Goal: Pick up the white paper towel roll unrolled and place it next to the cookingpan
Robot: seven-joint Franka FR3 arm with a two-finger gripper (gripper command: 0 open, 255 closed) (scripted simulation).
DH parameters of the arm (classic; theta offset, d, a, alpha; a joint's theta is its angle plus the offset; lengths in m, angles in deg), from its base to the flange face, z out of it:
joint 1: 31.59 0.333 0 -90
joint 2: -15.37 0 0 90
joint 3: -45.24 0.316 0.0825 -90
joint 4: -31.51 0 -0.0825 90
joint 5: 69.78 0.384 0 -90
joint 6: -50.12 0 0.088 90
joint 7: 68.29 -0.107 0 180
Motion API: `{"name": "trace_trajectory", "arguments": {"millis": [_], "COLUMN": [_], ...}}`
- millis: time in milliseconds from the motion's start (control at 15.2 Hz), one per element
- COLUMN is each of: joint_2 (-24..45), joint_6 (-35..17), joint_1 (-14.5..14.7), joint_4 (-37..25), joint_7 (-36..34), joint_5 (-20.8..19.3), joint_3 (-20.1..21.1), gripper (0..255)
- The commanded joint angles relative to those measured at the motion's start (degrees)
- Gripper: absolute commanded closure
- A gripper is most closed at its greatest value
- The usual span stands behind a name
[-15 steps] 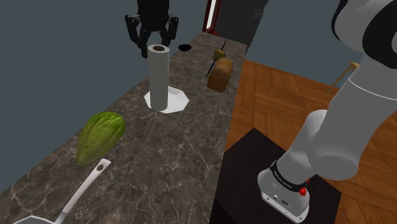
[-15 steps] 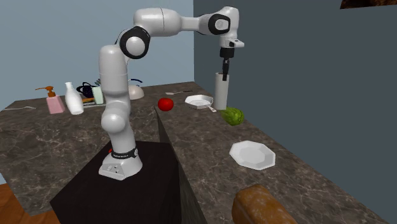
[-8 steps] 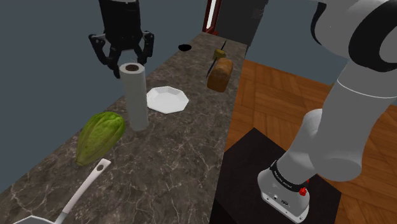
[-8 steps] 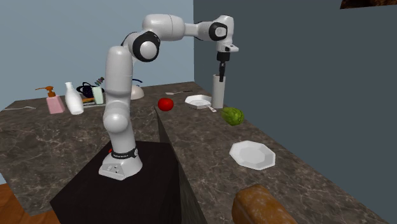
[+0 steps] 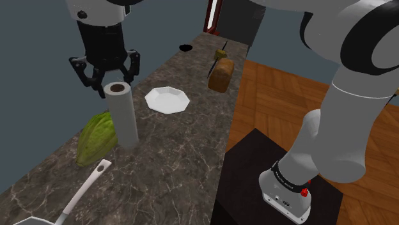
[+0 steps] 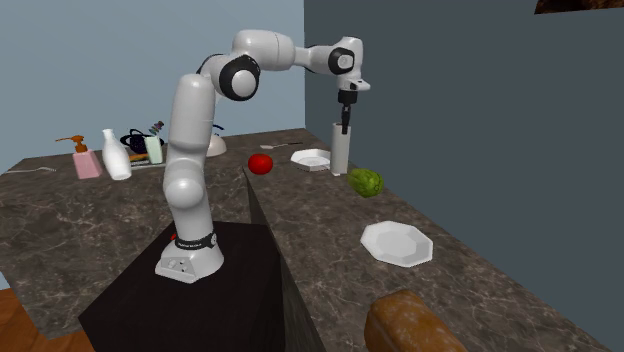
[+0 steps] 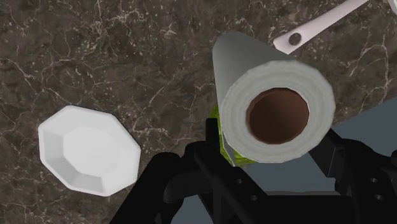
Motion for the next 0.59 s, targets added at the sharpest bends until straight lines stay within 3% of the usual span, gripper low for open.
{"name": "trace_trajectory", "arguments": {"millis": [0, 528], "joint_2": [-0.32, -0.26], "joint_6": [-1.71, -7.84], "joint_1": [-0.13, -0.36], "joint_4": [1.98, 8.07], "joint_7": [0.02, -0.04], "joint_5": [0.07, 0.0], "joint_3": [-0.03, -0.14], "gripper": [255, 255]}}
